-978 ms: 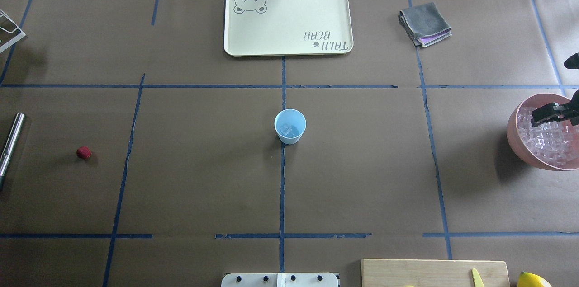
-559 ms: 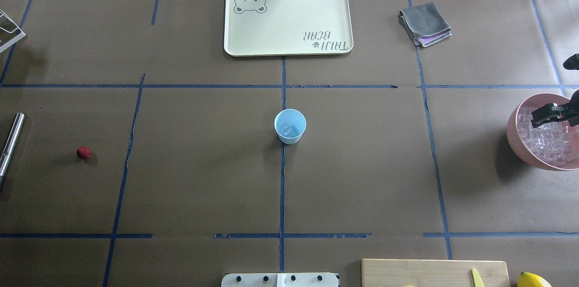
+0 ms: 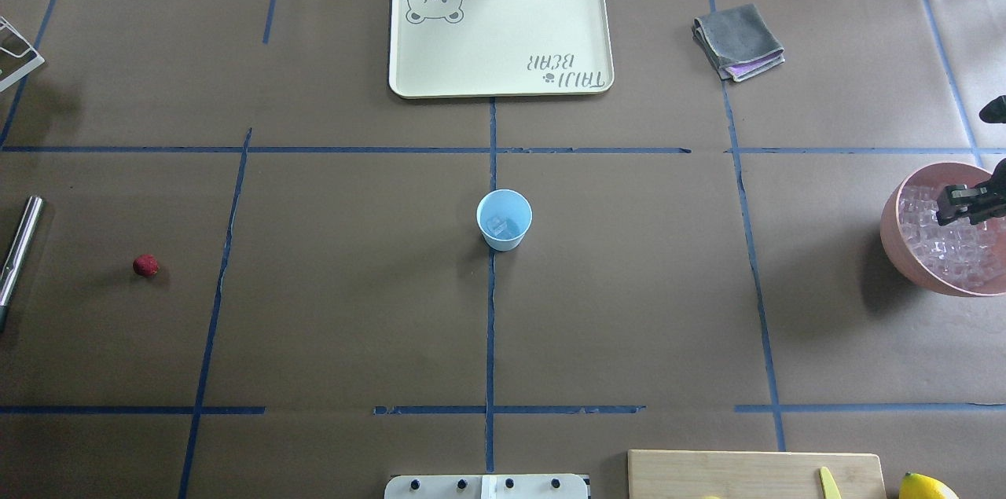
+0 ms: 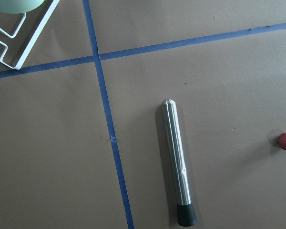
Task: Mash ice and strawberries in cup
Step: 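Grasp a third ice cube from the bowl with the right gripper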
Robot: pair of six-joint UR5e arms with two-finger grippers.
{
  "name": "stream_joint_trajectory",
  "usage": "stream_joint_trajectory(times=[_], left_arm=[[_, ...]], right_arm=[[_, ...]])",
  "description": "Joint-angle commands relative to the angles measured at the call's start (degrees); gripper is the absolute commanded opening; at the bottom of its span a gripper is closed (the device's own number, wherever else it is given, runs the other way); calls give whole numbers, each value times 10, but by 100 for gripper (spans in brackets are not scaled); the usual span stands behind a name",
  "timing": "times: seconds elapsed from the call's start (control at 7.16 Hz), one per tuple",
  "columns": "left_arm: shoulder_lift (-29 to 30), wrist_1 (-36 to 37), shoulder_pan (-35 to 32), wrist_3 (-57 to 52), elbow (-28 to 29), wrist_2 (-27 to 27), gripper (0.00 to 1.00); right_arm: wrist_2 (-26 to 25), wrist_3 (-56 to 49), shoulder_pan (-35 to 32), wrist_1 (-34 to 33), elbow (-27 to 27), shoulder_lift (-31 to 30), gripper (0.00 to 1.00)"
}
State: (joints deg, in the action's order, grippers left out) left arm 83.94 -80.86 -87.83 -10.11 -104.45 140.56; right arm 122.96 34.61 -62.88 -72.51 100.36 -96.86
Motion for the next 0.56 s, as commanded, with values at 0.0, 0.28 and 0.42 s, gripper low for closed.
stream_joint_trajectory(times=[0.0, 0.28, 0.42], left_arm=[[0, 0, 0, 0, 0, 1, 100], [0, 0, 0, 0, 0, 1, 100], [-1, 0, 0, 0, 0, 1, 100]], right_arm=[[0, -1, 0, 0, 3, 2, 0], [3, 2, -2, -13, 94, 2, 0], [18, 42, -1, -24, 126, 10, 0]])
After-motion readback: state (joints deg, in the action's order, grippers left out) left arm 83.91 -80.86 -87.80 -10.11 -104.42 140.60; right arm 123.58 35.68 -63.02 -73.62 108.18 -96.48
